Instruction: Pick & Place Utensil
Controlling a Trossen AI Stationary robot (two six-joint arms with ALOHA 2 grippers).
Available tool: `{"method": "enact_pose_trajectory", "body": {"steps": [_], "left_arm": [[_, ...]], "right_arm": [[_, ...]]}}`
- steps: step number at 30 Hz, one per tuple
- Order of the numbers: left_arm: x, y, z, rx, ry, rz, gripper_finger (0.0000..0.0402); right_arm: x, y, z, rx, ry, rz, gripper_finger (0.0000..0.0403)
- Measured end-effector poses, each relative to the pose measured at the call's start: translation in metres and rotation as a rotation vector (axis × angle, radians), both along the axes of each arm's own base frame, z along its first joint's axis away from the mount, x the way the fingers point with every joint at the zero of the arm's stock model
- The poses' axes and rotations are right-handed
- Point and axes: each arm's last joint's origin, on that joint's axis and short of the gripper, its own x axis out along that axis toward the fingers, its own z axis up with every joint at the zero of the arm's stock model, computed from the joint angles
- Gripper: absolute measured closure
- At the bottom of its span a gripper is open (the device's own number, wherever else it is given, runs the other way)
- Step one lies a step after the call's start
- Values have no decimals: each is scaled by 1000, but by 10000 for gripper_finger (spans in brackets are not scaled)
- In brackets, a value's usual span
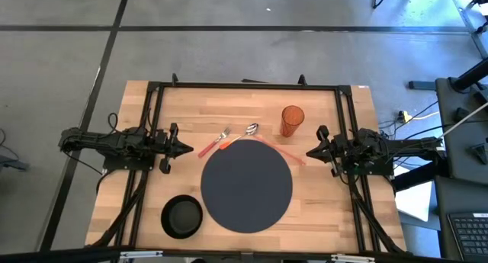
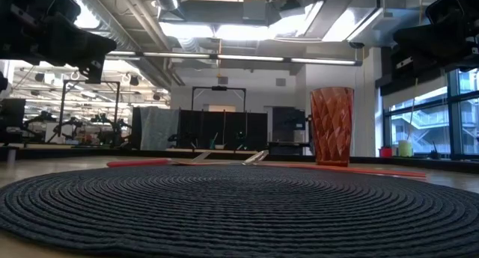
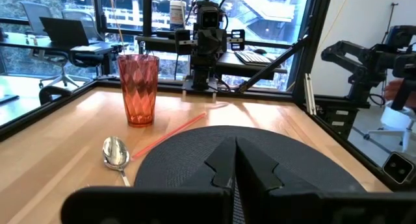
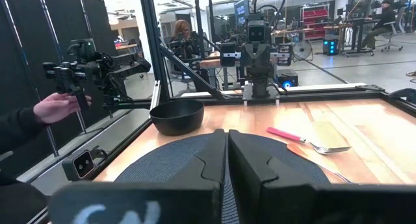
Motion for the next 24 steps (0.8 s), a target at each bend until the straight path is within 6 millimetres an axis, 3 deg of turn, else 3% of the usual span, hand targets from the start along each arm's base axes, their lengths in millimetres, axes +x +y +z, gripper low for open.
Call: {"method": "enact_pose_trajectory", "body": {"steps": [24], "left_arm": [[0, 0, 3, 47, -33, 2, 396]], "right_arm": [[0, 0, 0, 0, -1, 0, 383]]}}
